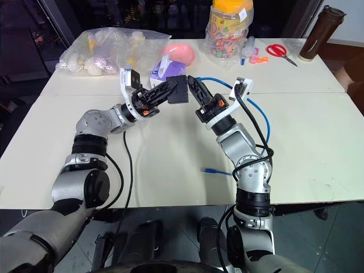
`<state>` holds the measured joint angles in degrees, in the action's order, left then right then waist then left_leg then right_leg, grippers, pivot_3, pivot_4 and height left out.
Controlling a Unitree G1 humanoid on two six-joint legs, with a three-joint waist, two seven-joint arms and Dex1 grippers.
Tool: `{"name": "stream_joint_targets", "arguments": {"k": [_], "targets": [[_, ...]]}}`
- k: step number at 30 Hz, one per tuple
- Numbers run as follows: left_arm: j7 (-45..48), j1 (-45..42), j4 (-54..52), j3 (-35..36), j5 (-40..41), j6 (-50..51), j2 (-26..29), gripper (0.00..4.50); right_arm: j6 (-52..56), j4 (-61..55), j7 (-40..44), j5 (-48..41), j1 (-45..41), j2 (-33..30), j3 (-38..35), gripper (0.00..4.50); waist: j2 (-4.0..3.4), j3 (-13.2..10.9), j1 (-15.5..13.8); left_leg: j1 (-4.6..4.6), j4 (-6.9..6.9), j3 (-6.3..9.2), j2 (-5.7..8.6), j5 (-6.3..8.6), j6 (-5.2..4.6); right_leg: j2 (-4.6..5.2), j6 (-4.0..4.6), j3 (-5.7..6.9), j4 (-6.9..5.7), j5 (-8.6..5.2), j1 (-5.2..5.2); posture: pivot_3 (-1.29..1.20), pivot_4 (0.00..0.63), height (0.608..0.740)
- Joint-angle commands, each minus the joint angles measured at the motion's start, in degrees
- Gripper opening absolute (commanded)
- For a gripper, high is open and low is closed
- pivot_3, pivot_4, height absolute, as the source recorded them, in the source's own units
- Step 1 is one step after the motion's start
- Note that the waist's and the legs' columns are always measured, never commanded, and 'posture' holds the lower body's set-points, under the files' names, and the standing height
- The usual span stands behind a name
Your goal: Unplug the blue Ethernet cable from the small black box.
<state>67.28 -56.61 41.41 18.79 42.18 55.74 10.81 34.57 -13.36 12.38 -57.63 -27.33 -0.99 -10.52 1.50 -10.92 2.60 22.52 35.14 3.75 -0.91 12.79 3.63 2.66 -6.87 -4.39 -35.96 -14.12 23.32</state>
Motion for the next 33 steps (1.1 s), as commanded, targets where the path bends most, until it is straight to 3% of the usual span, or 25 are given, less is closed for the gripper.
{"name": "stream_joint_targets", "arguments": {"k": [1,9,13,18,25,30,33], "targets": [[-0.7,-1.1,-0.9,0.6,1.0,-1.7,0.3,0.48,-0.4,-1.2,-0.3,-0.6,-0.6,0.2,0.1,0.04,0.00,0.0,0.0,0.00,0.00,0.00,0.00,0.00,0.00,0.00,0.00,0.00,0.00,0.00,0.00,0.00,0.150,0.739],[-2.0,-4.1,6.0,4.0,-0.1,-7.9,6.4,0.48,-5.3,3.2,-4.0,-0.7,-2.0,-5.6,-10.8,0.04,0.00,0.0,0.0,0.02,0.00,0.00,0.00,0.00,0.00,0.00,0.00,0.00,0.07,0.00,0.00,0.00,0.150,0.739],[-3.6,-4.6,8.6,4.0,-1.1,-11.2,7.0,0.48,-5.6,5.2,-3.7,-0.3,-2.2,-7.9,-12.1,0.04,-0.01,0.0,0.0,0.03,-0.14,-0.04,0.00,0.02,-0.04,0.01,0.00,0.00,0.20,0.00,0.01,0.00,0.150,0.739],[-13.4,-0.3,2.6,-5.1,-14.6,-33.0,-0.1,0.48,-5.9,12.8,-9.1,8.0,-3.7,-10.9,-11.7,0.04,-0.01,0.0,-0.6,0.15,-0.03,-0.07,0.04,0.03,-0.05,0.08,-0.02,-0.01,0.36,0.01,-0.01,0.00,0.150,0.739],[-16.8,7.4,-6.3,-17.6,-27.7,-53.6,-5.2,0.48,-4.2,23.3,-12.1,17.3,-4.9,-16.2,-10.2,0.04,-0.01,0.0,-0.4,0.38,-0.11,-0.19,0.03,0.03,-0.05,0.08,-0.02,-0.13,0.56,0.03,0.19,0.00,0.150,0.739],[-21.8,8.3,-2.6,-19.1,-31.6,-62.0,-6.9,0.48,-3.7,24.9,-10.6,19.0,-5.1,-17.0,-10.6,2.17,-0.04,0.0,-0.1,0.38,-0.06,-0.19,0.02,0.06,-0.10,0.04,-0.03,-0.14,0.55,0.03,0.18,0.00,0.150,0.739],[-25.2,7.4,2.6,-19.5,-33.8,-67.4,-7.9,0.48,1.1,23.0,-9.3,19.5,-3.5,-18.3,-8.9,3.82,-0.05,0.0,-0.2,0.33,0.00,-0.20,0.03,0.05,-0.10,0.03,-0.04,-0.15,0.55,0.03,0.12,0.00,0.150,0.739]]}}
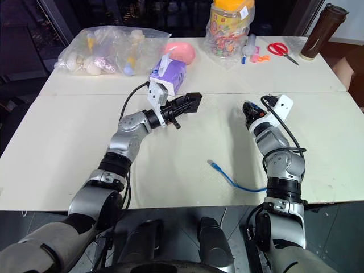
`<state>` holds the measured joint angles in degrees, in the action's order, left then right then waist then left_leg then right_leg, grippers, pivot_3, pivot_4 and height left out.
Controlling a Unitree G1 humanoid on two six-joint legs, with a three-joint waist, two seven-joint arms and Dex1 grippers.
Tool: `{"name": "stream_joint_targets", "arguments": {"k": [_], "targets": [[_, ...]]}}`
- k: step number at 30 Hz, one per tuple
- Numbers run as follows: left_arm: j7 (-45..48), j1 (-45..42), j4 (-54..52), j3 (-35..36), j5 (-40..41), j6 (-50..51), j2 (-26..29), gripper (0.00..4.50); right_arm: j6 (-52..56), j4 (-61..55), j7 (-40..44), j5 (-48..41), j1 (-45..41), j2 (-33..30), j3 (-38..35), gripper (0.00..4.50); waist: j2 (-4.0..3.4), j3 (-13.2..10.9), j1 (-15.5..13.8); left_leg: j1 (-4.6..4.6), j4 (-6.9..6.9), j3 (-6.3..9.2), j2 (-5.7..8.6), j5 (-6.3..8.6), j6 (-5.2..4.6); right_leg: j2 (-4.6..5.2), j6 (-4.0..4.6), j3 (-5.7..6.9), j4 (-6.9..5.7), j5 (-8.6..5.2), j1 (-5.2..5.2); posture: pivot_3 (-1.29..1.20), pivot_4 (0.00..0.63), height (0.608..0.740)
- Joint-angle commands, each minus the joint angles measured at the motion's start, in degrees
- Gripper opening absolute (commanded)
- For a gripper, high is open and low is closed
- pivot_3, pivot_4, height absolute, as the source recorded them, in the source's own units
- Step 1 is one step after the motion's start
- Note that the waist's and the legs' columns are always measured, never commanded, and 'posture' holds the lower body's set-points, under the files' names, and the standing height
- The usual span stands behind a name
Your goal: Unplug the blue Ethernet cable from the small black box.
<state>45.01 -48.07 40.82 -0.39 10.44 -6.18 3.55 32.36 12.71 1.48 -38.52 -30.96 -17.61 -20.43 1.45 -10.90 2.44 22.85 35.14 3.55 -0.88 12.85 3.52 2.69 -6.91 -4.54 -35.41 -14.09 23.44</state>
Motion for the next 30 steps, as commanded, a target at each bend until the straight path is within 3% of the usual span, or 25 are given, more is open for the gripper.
{"name": "stream_joint_targets", "arguments": {"k": [1,5,11,13,19,20,24,30], "targets": [[-4.0,-1.6,5.5,-0.4,-2.8,-7.3,-1.0,0.48,4.7,-4.5,2.5,1.1,1.2,-2.4,2.4,4.24,0.00,0.0,-0.1,-0.01,0.02,0.00,0.00,0.00,0.00,0.00,-0.01,0.00,0.00,0.00,-0.02,0.00,0.150,0.739],[-6.6,-3.4,14.6,-0.4,-5.1,-14.5,-2.4,0.48,6.0,-11.6,3.0,3.6,5.3,-2.7,5.3,4.41,0.00,0.0,-0.2,0.03,0.02,0.02,0.01,0.01,-0.02,-0.01,-0.02,0.02,0.04,-0.01,-0.01,0.00,0.150,0.739],[-7.6,-4.3,21.6,0.6,-5.7,-15.8,-3.0,0.48,5.8,-16.8,3.0,3.5,8.0,-1.1,4.2,4.41,0.00,0.0,-0.2,0.11,0.06,0.02,0.03,0.02,-0.03,0.01,-0.10,0.02,0.12,0.03,-0.01,0.00,0.150,0.739],[-6.5,-4.0,21.9,0.3,-6.1,-16.0,-2.6,1.51,6.1,-18.2,3.1,3.2,8.9,-0.7,3.9,4.50,0.00,0.0,-0.2,0.10,0.05,0.03,0.02,0.02,-0.03,0.00,-0.10,0.03,0.11,0.03,-0.01,0.00,0.150,0.739],[-3.3,-2.7,18.9,0.5,-5.4,-12.2,-0.6,3.87,6.4,-20.8,3.7,3.5,11.6,-0.3,3.7,4.50,-0.01,0.0,-0.1,0.08,0.04,0.03,0.02,0.02,-0.03,-0.01,-0.09,0.02,0.09,0.03,-0.02,0.00,0.150,0.739],[-2.2,-2.2,17.2,0.7,-4.8,-10.9,0.0,4.29,6.5,-21.4,4.0,3.5,12.1,-0.5,3.8,4.50,0.00,0.0,0.0,0.08,0.04,0.04,0.02,0.02,-0.03,-0.01,-0.09,0.02,0.09,0.03,-0.02,0.00,0.150,0.739],[4.0,3.3,1.4,0.4,-1.4,-0.7,4.6,4.29,7.0,-26.8,8.8,4.1,16.3,-3.9,6.1,4.50,-0.02,0.0,0.1,0.08,0.01,0.04,0.01,0.02,-0.03,-0.01,-0.09,0.02,0.06,0.03,0.00,0.00,0.150,0.739],[1.5,13.9,-27.0,1.6,4.5,21.0,11.3,4.29,6.5,-35.0,17.8,-0.7,25.1,-8.2,3.3,4.50,-0.03,0.0,0.0,-0.03,0.01,0.07,-0.03,0.03,-0.04,-0.01,-0.08,0.03,-0.04,0.03,-0.07,0.00,0.150,0.739]]}}
